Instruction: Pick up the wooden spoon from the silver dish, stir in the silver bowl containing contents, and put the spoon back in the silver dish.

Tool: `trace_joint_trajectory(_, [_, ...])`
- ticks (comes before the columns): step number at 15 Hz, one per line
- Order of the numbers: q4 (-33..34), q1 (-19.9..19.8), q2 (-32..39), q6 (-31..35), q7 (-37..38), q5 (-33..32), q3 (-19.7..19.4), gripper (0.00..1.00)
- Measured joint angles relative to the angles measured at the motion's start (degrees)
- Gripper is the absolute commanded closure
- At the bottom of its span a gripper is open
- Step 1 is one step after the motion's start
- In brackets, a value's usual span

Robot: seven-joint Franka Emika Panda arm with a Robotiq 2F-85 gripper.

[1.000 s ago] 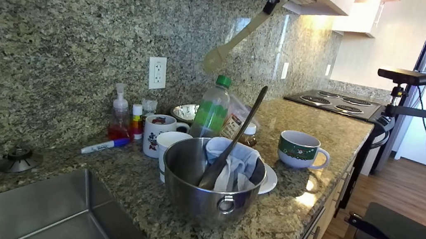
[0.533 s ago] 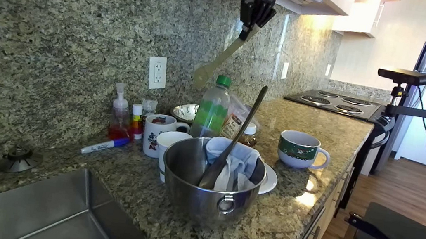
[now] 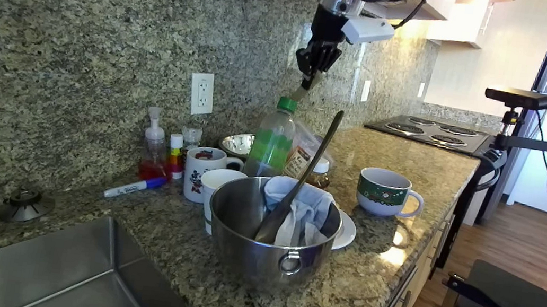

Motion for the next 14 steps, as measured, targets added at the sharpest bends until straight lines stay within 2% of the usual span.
trace_joint_trajectory(9, [-0.1,0.7,4.0,-1.0,-0.2,-0.3,0.7,0.94])
trace_joint_trajectory(14, [0.0,2.0,5.0,-1.3,-2.3,3.7,1.5,0.94])
